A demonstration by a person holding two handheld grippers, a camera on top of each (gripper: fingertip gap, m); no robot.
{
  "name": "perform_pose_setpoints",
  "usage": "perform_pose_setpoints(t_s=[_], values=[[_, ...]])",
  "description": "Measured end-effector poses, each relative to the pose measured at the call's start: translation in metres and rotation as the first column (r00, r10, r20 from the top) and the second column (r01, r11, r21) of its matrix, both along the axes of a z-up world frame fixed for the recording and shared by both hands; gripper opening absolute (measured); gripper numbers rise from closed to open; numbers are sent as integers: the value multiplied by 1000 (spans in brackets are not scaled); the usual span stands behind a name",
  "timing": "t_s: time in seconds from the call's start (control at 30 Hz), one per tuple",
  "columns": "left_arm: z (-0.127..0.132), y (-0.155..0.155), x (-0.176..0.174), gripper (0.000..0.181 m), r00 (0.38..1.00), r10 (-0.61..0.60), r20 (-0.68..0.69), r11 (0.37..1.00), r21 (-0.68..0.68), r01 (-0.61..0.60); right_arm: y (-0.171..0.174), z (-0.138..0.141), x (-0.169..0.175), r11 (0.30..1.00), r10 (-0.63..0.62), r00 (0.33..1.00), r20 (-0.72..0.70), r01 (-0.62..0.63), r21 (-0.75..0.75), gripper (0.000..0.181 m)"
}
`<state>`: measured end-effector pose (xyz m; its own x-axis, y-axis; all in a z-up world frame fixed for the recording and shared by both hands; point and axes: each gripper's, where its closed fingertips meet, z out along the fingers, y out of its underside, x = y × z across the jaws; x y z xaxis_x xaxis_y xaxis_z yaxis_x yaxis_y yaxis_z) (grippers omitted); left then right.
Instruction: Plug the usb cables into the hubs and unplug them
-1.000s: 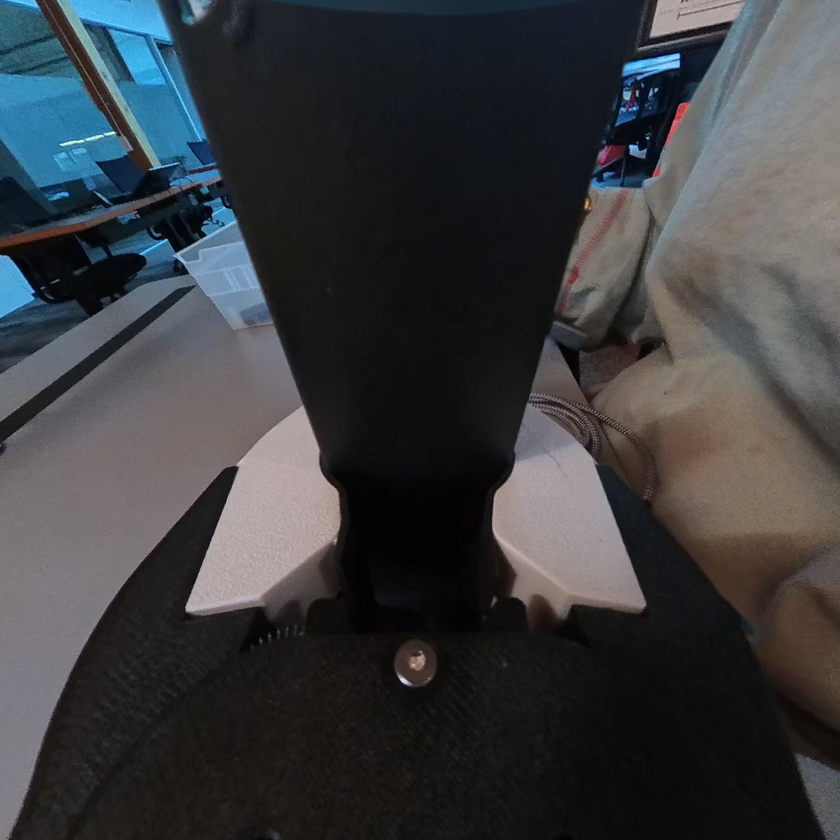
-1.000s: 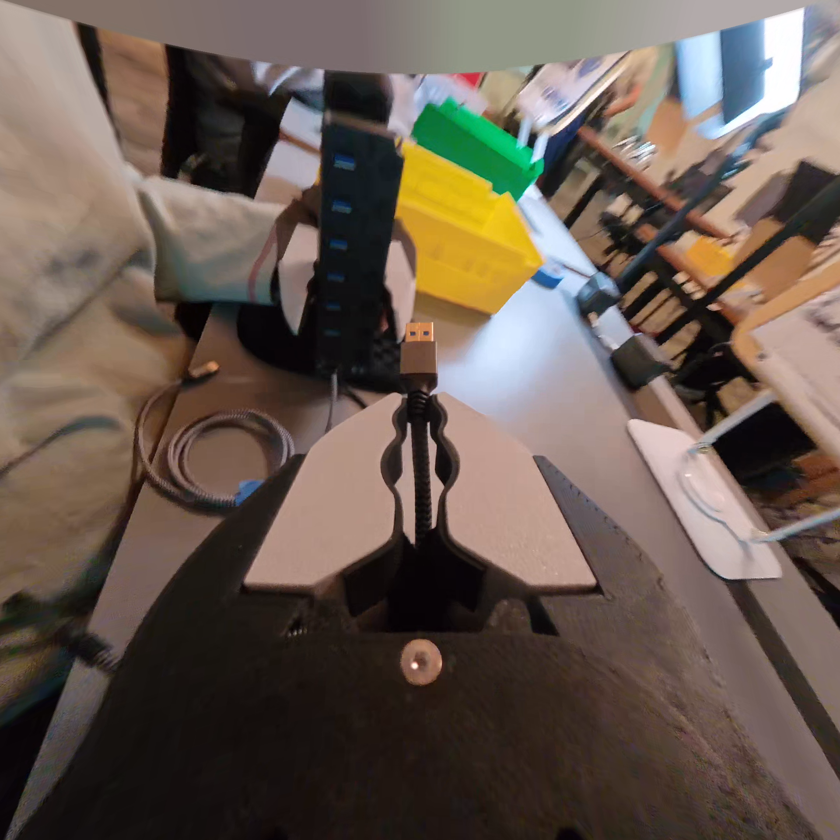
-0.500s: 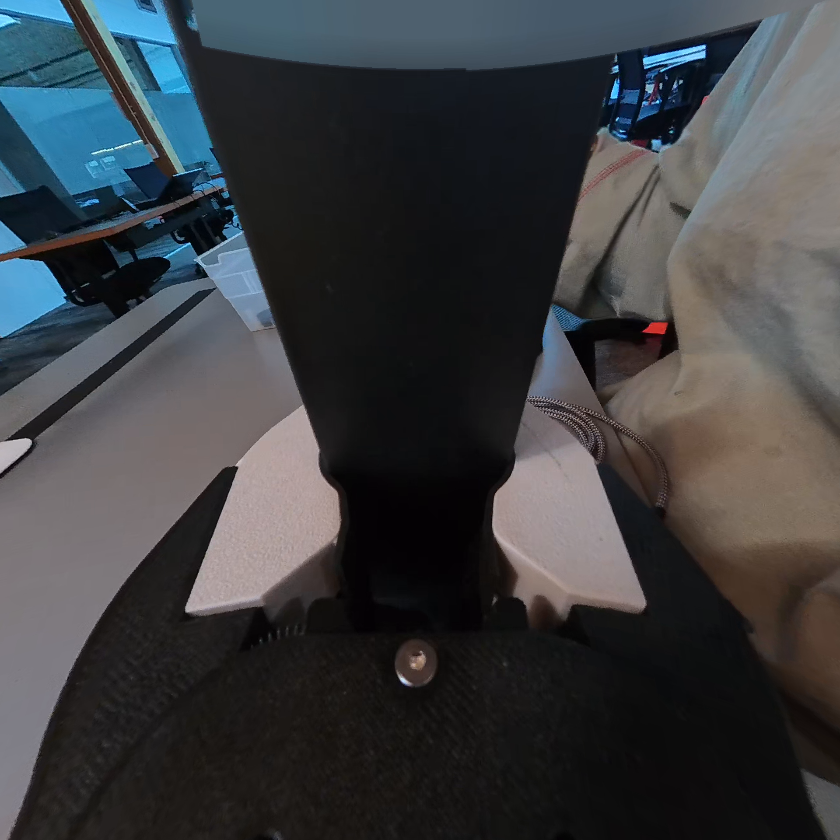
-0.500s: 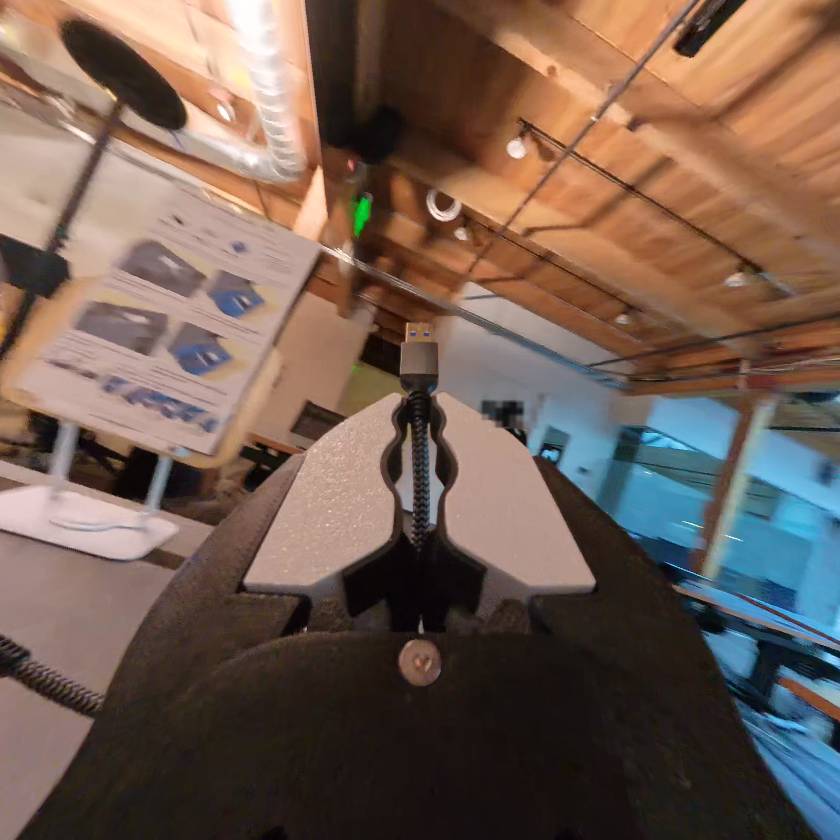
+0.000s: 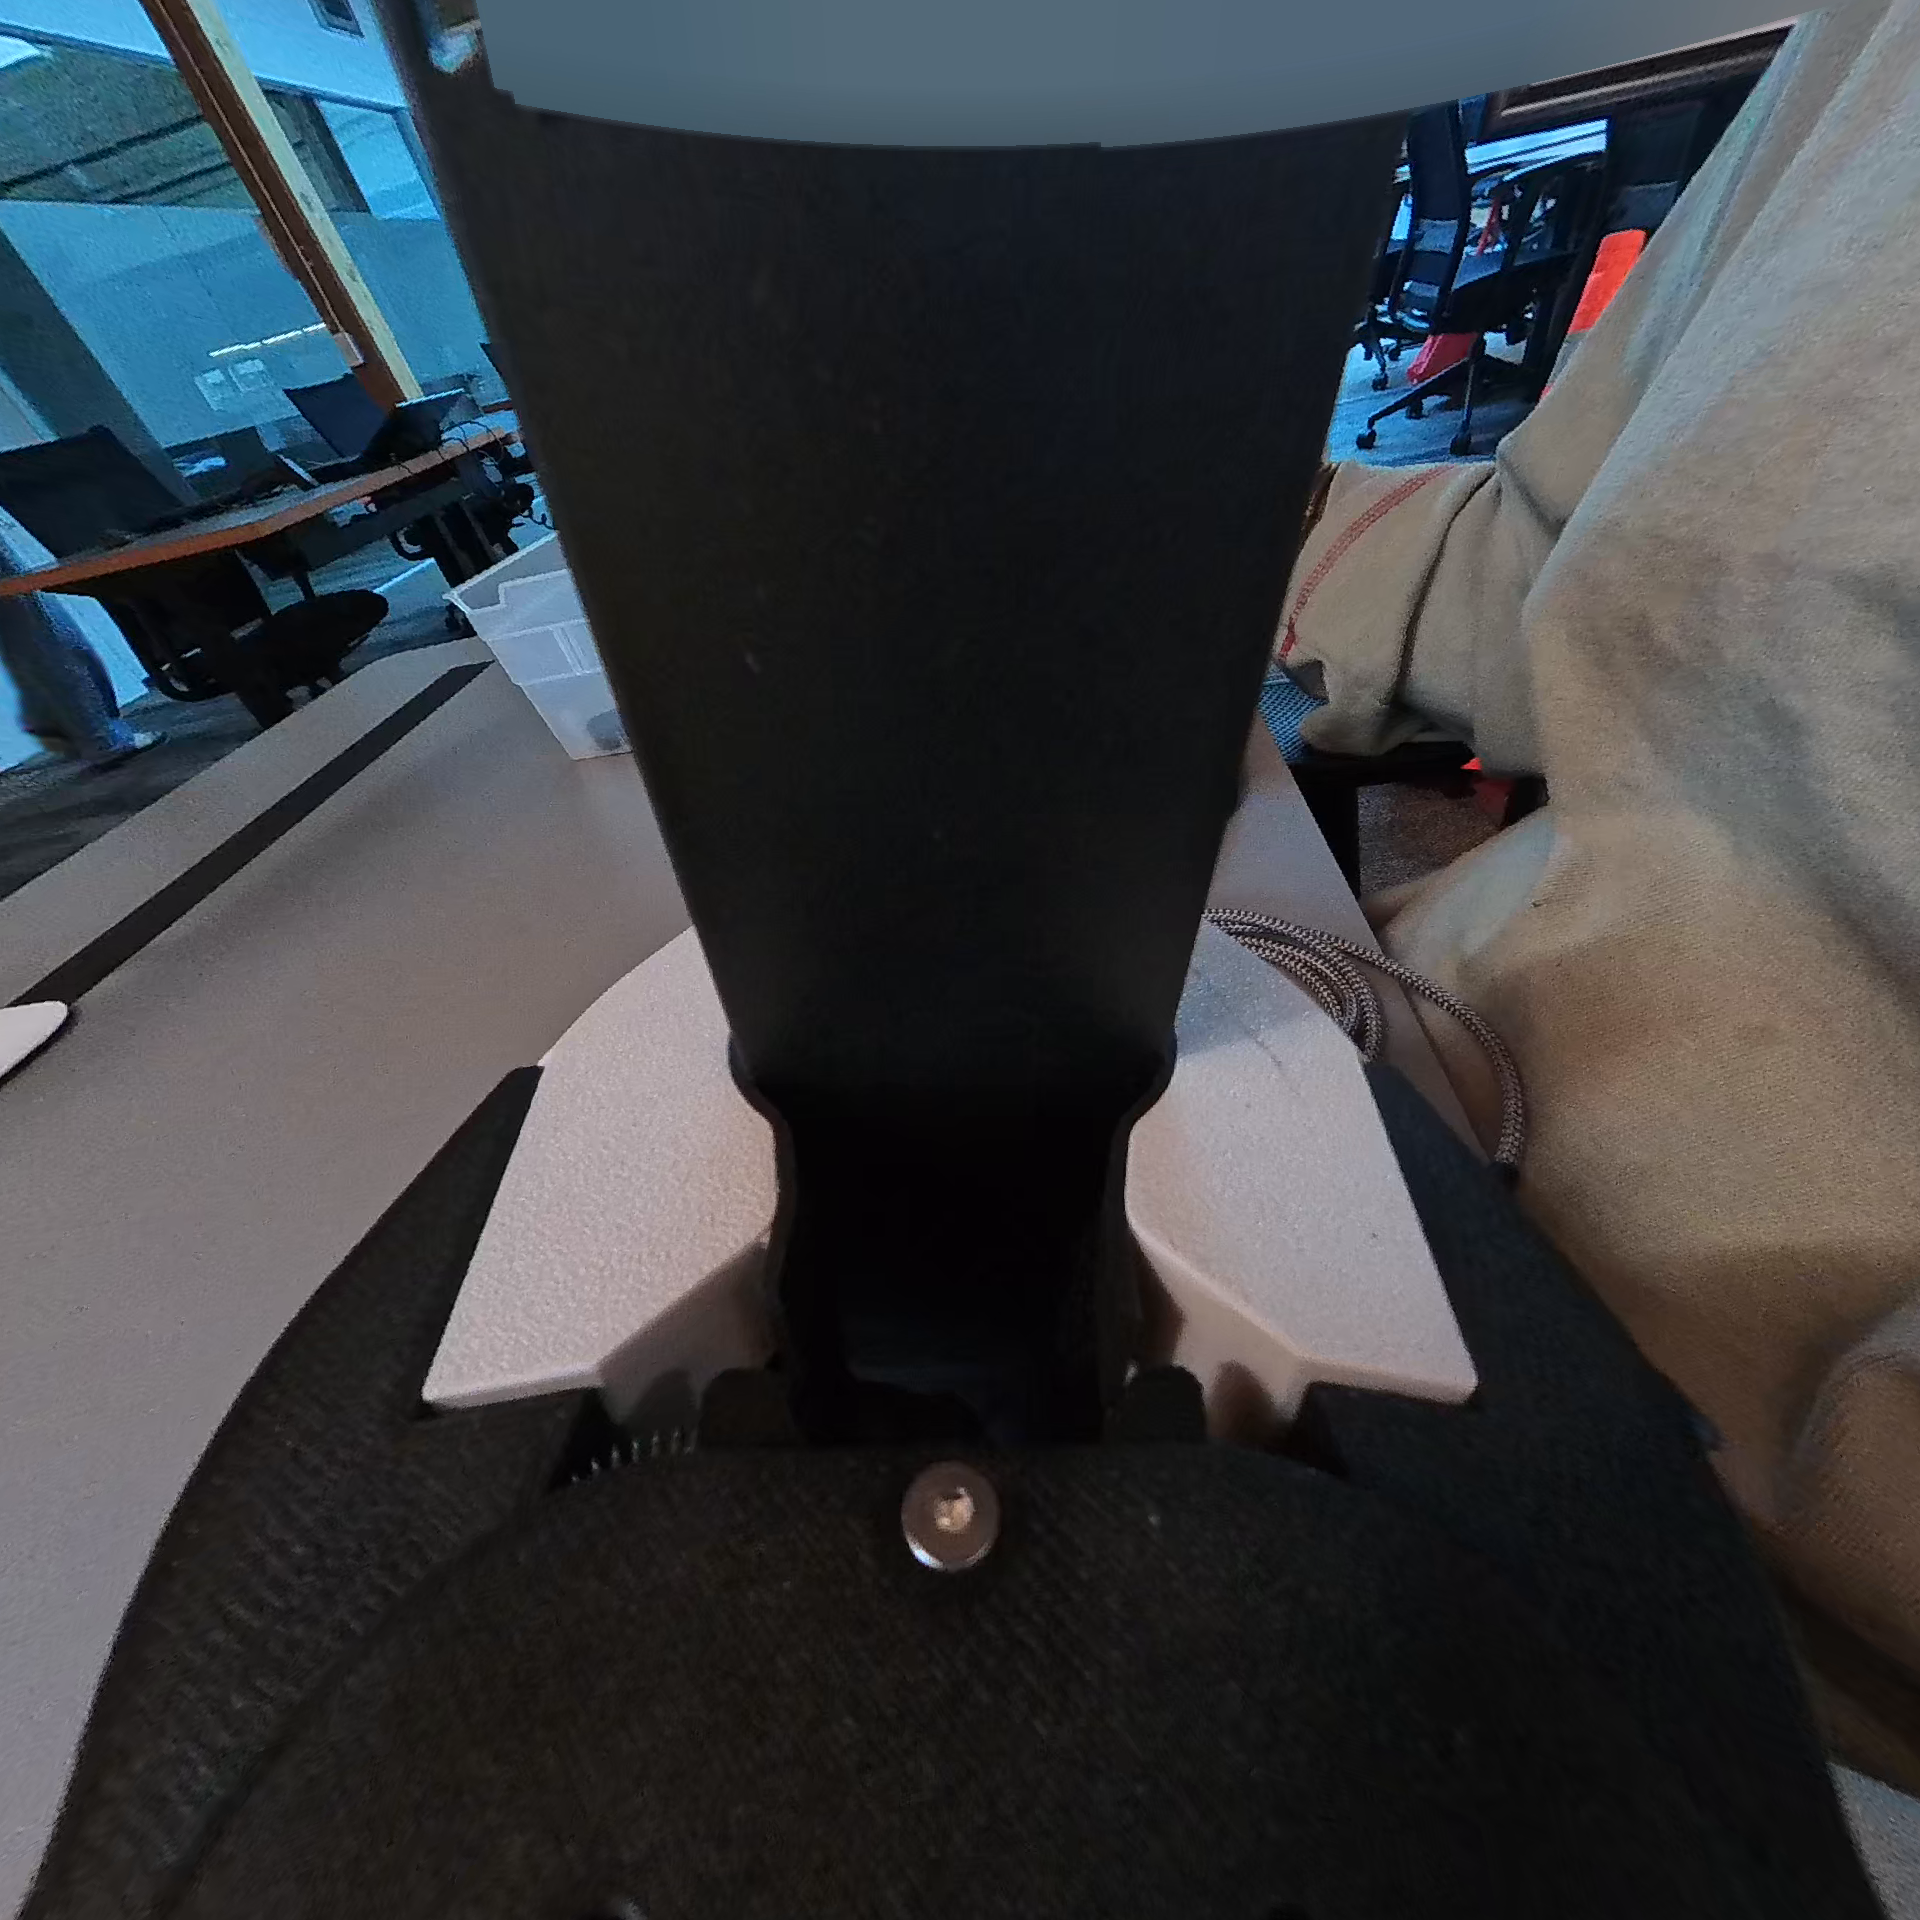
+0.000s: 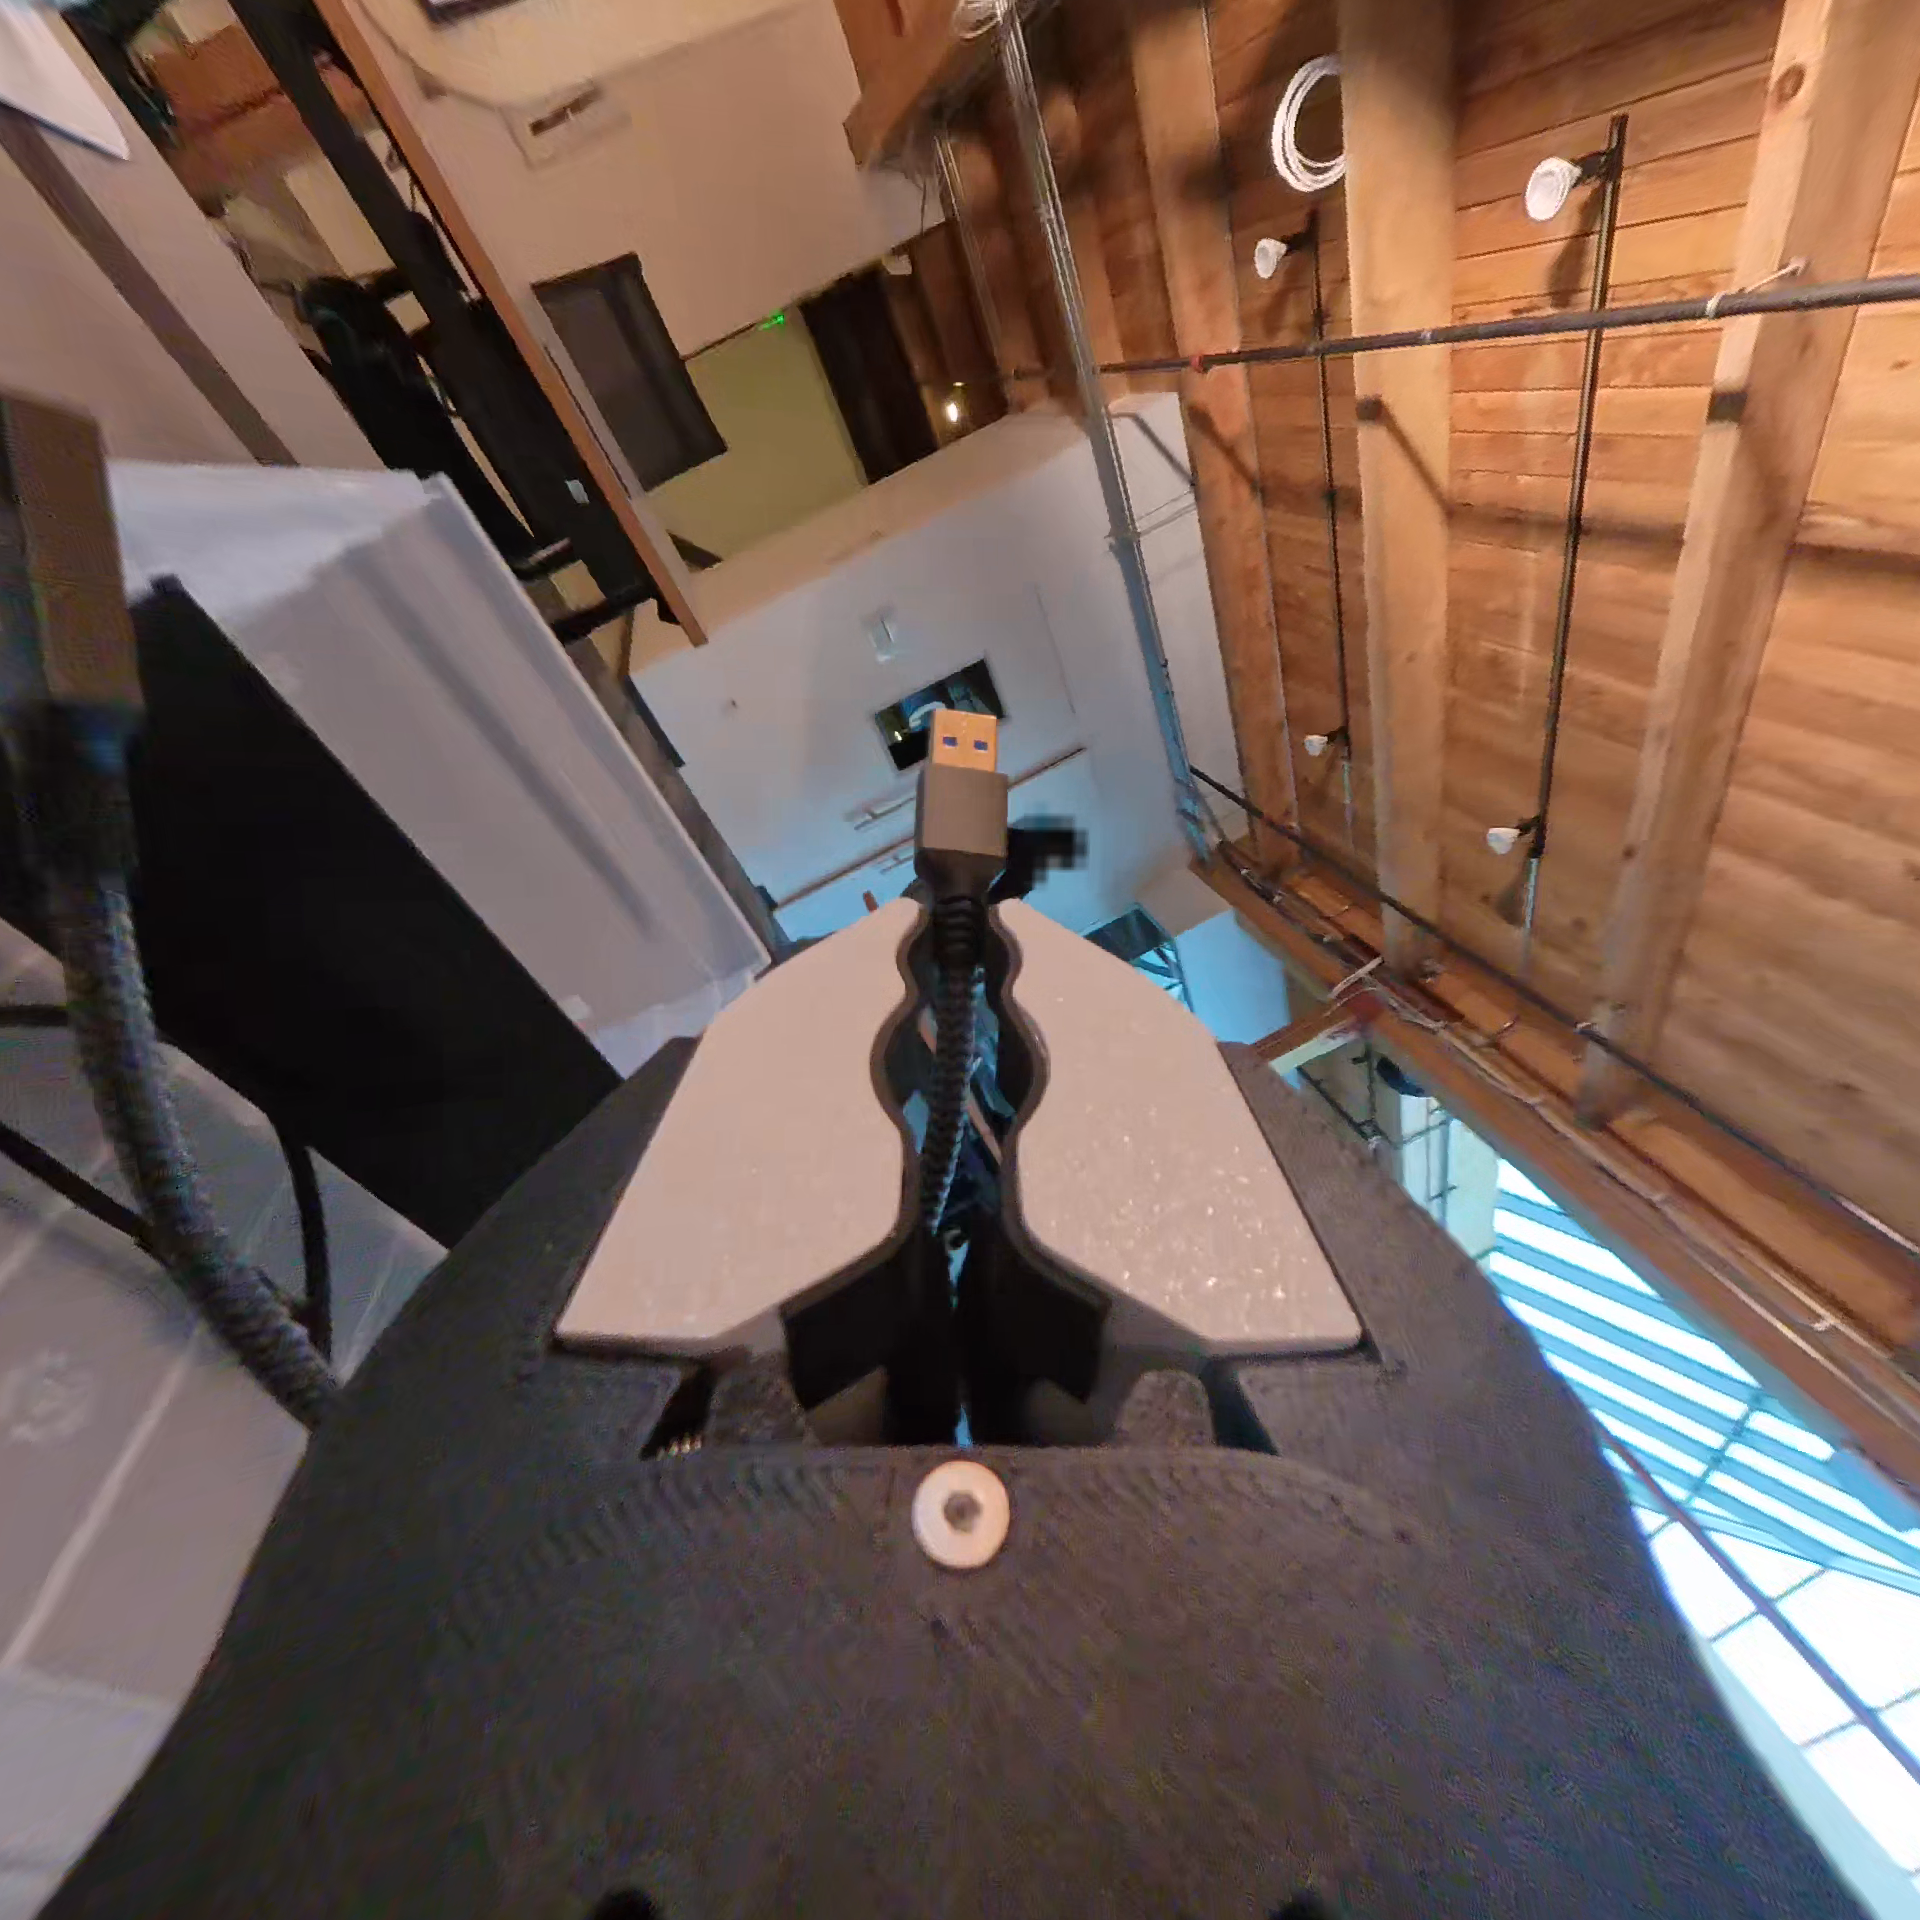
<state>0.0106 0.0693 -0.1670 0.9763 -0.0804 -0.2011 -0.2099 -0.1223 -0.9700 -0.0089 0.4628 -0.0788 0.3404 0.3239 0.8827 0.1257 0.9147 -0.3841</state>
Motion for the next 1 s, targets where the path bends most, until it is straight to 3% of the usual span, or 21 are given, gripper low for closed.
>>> perform_pose_setpoints(t_s=[0.17, 0.23, 0.4, 0.57, 0.8, 0.9, 1.0], values=[[0, 0, 0, 65, 1000, -1, -5, 1000, -2, 1, 7, -24, -8, 997, 1, 994, 109, -9, 78, 9], [0, 0, 0, 65, 1000, -1, -6, 1000, -2, 1, 2, -44, -14, 995, 49, 975, 217, -67, 77, 9], [0, 0, 0, 65, 1000, 0, -4, 1000, -1, 0, -6, -91, -25, 989, 107, 860, 499, -145, 37, 9], [0, 0, 0, 65, 1000, 1, -5, 1000, -1, -1, -4, -127, -28, 989, 147, 701, 698, -106, -102, 28], [0, 0, 0, 65, 1000, 1, -3, 1000, 3, -1, -25, -132, -23, 929, 342, 602, 722, -99, -357, 31], [0, 0, 0, 65, 1000, 1, -5, 1000, 3, -1, -30, -113, -25, 902, 374, 663, 649, -99, -420, 30], [2, -1, 0, 65, 1000, -1, -3, 1000, 12, 1, -63, -68, -24, 824, 484, 749, 453, -215, -525, 30]])
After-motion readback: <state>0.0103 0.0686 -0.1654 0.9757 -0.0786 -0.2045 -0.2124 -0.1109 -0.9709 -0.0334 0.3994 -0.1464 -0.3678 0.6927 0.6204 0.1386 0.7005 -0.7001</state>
